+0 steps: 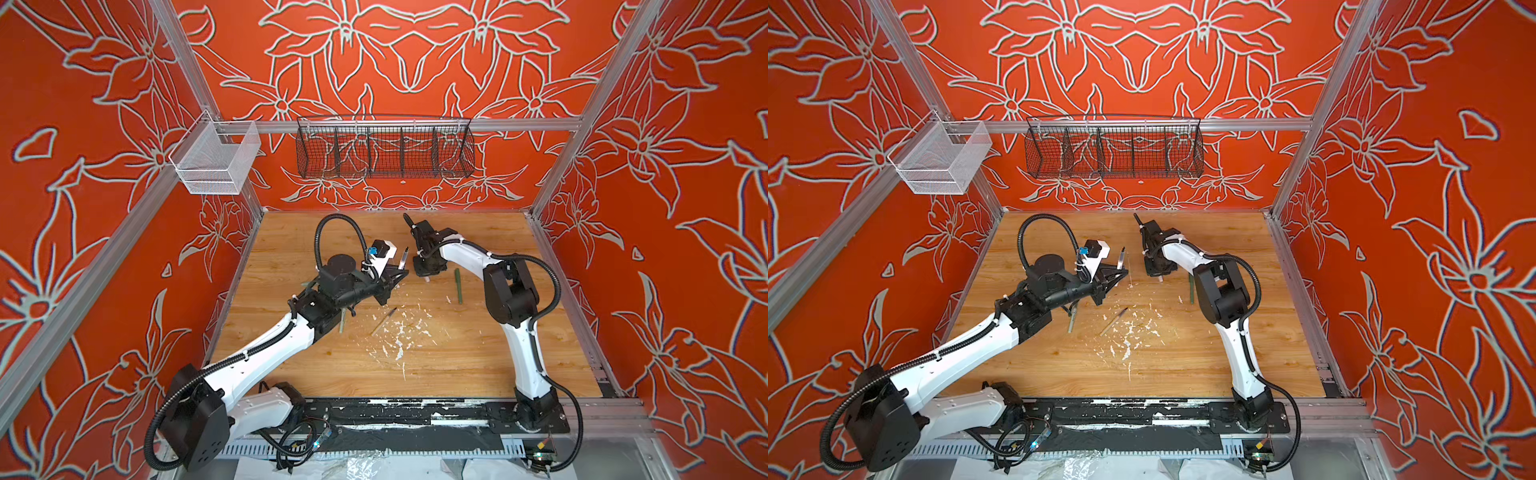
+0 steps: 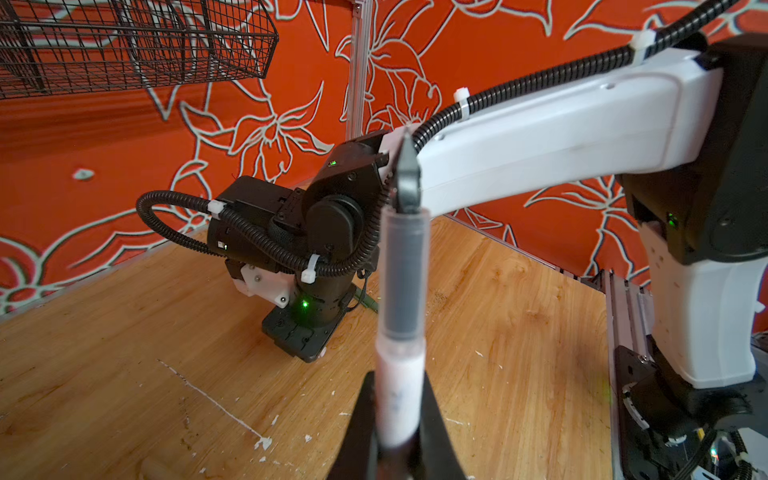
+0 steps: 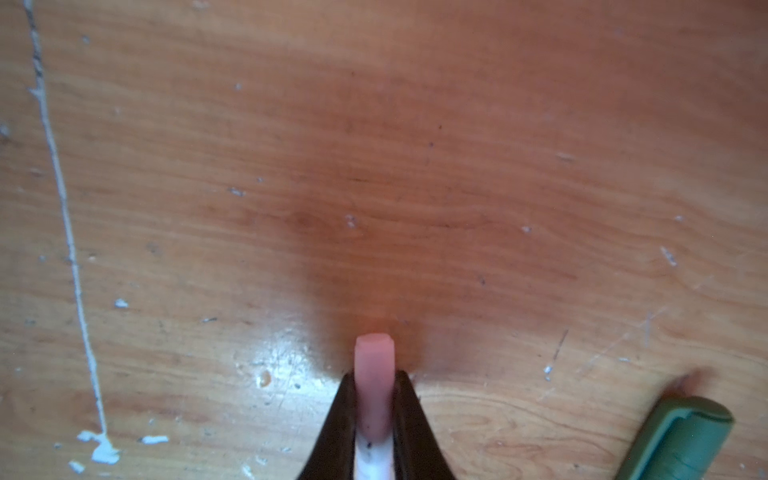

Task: Insert the pens into the pen caps
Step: 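Raise the pink cap and swing the right gripper toward the left gripper's pen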

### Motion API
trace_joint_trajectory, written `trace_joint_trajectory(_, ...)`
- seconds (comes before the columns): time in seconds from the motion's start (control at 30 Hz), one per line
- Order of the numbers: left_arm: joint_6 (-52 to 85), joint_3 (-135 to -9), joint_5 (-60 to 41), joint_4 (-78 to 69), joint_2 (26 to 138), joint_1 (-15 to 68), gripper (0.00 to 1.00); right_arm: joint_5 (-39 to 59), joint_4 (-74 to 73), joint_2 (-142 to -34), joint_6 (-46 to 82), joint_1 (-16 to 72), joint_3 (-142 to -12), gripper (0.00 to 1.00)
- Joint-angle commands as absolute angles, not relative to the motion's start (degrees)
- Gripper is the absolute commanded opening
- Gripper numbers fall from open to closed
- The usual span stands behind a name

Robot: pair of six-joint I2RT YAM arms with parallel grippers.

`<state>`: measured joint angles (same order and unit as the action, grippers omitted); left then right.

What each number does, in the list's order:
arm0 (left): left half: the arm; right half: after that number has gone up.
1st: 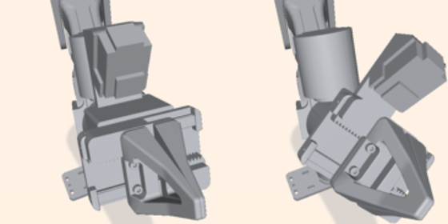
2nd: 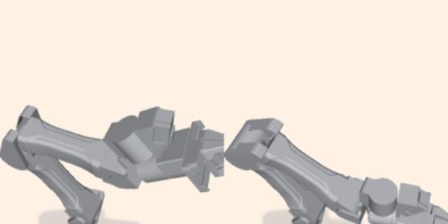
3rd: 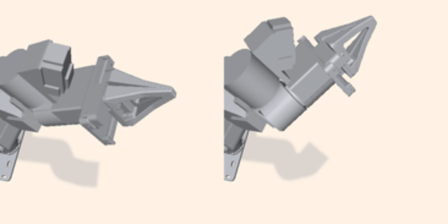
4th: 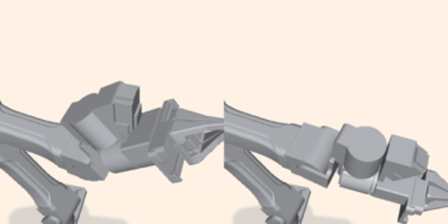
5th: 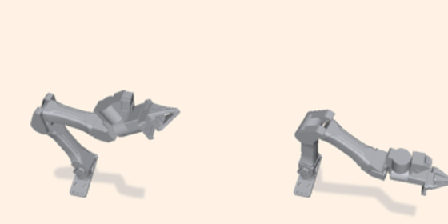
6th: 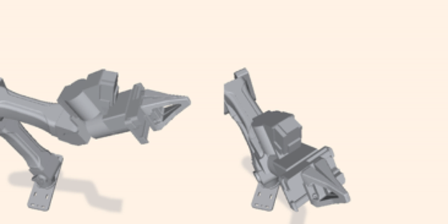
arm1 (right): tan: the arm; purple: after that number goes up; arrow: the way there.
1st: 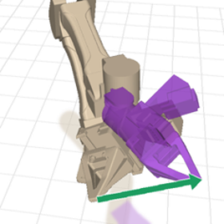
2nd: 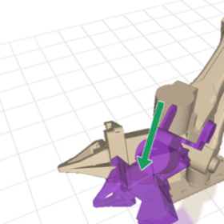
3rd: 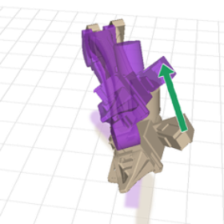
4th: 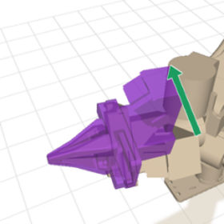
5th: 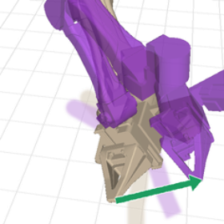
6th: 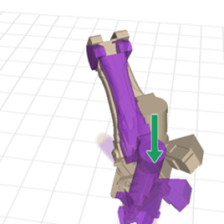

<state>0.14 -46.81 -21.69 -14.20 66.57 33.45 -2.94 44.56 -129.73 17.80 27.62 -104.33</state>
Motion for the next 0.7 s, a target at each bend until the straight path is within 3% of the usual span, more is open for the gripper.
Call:
trace_joint_trajectory(0.0, -0.62, -47.99, -21.93, -14.53, 65.56, 33.84, 0.0, -5.28, 47.11, -132.81, 18.41, 28.02, -104.55, 0.17)
trace_joint_trajectory(0.2, -0.7, -47.85, -21.87, -14.59, 65.57, 33.84, 0.0, -2.27, 43.0, -127.87, 19.29, 28.04, -100.71, 0.12)
trace_joint_trajectory(0.67, -0.7, -47.88, -21.78, -14.77, 65.66, 33.84, 0.0, 2.84, 34.65, -116.25, 20.56, 27.86, -91.84, 0.11)
